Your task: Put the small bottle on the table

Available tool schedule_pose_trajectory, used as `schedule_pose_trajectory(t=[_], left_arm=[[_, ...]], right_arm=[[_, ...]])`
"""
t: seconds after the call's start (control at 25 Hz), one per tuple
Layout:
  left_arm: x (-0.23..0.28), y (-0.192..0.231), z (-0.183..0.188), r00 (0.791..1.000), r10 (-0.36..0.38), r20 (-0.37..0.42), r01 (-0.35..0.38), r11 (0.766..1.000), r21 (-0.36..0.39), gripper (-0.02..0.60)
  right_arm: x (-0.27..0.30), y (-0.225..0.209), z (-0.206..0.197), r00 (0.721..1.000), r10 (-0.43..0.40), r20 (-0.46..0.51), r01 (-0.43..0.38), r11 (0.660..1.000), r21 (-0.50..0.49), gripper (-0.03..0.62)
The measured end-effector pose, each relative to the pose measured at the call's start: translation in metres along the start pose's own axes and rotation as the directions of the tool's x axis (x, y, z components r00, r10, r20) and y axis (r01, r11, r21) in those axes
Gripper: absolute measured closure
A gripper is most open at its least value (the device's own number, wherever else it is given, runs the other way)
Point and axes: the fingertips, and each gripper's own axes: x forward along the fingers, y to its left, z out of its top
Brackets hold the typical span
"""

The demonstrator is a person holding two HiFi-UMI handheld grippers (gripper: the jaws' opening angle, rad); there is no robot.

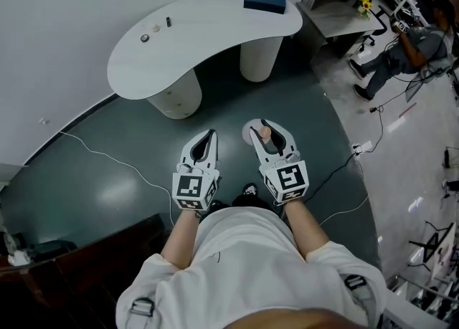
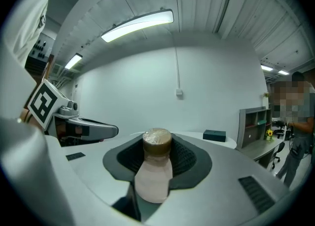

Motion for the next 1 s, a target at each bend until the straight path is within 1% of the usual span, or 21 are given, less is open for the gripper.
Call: schedule_pose_trajectory(t=[0.24, 0.48, 0.68, 0.88, 1.0], left_arm=[[0.011, -0.021, 0.000, 0.999, 0.038, 0.017, -0.038, 0.999, -0.009, 0.569], [0.028, -0.024, -0.008, 0.998, 0.057, -0.018, -0.057, 0.998, -0.012, 0.569], [0.049, -0.012, -0.010, 0.998, 0.051, -0.032, -0.052, 0.999, -0.016, 0.569], [0.092, 0.004, -0.010, 0.999, 0.026, -0.038, -0.027, 0.999, -0.027, 0.569], [0.121, 0.019, -0.003, 0.999, 0.004, -0.034, -0.005, 1.000, -0.028, 0.569]], right_arm=[[-0.008, -0.017, -0.002, 0.999, 0.051, -0.002, -0.051, 0.998, -0.038, 0.470], [0.004, -0.033, -0.011, 0.996, 0.082, -0.027, -0.083, 0.996, -0.035, 0.470], [0.024, -0.047, -0.012, 0.997, 0.075, -0.031, -0.076, 0.997, -0.026, 0.470], [0.052, -0.074, -0.013, 0.998, 0.049, -0.046, -0.050, 0.998, -0.023, 0.470], [0.074, -0.090, -0.010, 0.998, 0.031, -0.052, -0.033, 0.999, -0.020, 0.470]])
